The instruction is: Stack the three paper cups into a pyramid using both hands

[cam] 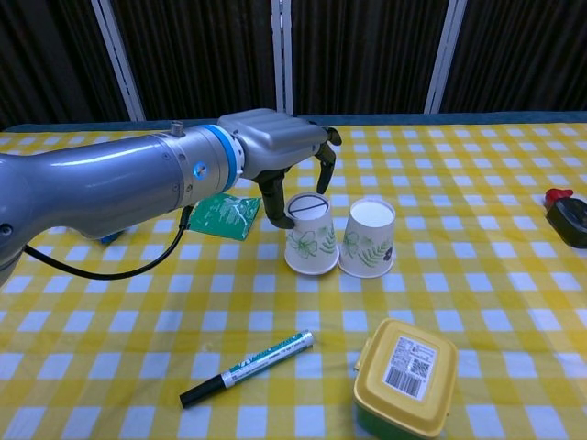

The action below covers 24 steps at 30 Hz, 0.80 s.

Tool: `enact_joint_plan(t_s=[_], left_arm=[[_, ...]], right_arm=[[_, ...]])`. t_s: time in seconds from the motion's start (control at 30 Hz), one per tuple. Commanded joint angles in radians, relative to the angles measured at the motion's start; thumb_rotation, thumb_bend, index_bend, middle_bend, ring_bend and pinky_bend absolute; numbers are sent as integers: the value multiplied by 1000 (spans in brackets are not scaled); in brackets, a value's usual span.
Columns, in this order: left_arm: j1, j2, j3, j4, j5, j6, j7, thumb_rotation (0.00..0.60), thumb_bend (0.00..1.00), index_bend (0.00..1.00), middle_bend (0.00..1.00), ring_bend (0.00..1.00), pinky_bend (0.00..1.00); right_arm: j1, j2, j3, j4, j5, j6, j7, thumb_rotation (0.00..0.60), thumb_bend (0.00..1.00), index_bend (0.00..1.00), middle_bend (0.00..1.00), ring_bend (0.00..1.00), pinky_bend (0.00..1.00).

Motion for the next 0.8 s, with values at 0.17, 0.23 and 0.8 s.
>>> enact_joint_plan(t_s=[0.17, 0.23, 0.8], left_arm=[[-13, -19, 33, 23, 15, 8, -27, 600, 284, 321, 0, 0, 0], [-11, -17, 40, 17, 21, 17, -34, 600, 270, 176, 0, 0, 0], [253, 257, 219, -327, 325, 370, -194, 600, 258, 20, 0, 0, 0]], right_arm=[[1, -1, 0, 6, 2, -2, 4, 600, 144, 13, 0, 0, 0], [-1, 1, 0, 4, -1, 3, 3, 600, 144, 13, 0, 0, 0], [-17, 25, -40, -73, -59, 34, -74, 600, 145, 31, 0, 0, 0]])
